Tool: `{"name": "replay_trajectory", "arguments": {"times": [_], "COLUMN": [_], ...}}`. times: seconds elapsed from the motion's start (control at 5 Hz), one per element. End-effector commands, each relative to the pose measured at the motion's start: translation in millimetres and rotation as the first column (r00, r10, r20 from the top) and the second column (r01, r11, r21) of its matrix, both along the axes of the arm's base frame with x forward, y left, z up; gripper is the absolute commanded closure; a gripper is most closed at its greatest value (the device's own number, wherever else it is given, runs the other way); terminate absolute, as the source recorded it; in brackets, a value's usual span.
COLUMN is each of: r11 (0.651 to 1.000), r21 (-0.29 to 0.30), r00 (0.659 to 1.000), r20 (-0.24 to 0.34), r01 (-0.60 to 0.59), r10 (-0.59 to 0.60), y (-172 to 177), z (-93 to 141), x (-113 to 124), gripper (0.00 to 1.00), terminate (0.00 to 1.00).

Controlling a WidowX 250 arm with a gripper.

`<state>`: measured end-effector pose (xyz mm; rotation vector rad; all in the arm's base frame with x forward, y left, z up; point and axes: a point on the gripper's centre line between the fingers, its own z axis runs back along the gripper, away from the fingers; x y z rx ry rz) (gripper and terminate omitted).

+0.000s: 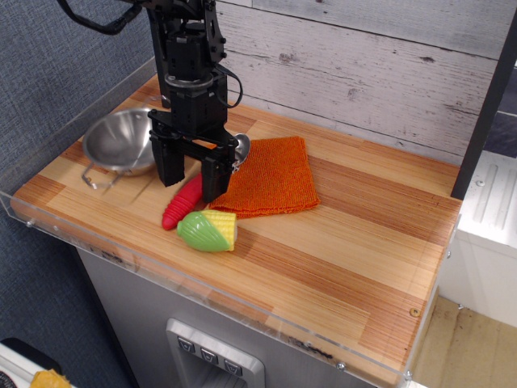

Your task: Pick up the red spoon and place it on the red napkin

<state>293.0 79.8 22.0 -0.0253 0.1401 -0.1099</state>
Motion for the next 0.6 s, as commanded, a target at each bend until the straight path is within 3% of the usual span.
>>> {"name": "replay_trajectory", "arguments": {"times": [0.0,0.2,0.4], "r11": [1.0,0.994,0.988], "r21": [0.022,0.104,0.144], "r00": [0.999,0.985,0.96], "r20": [0.037,0.161,0.265], "r01": [0.021,0.046,0.055], "r10": [-0.021,-0.062,-0.093], "y": [-9.0,-11.7,-15.5], "z": [15.6,60.4,103.2], "x": [-2.9,7.6,12.6], "gripper": [0.0,0.0,0.0], "terminate": [0.0,0.0,1.0]}}
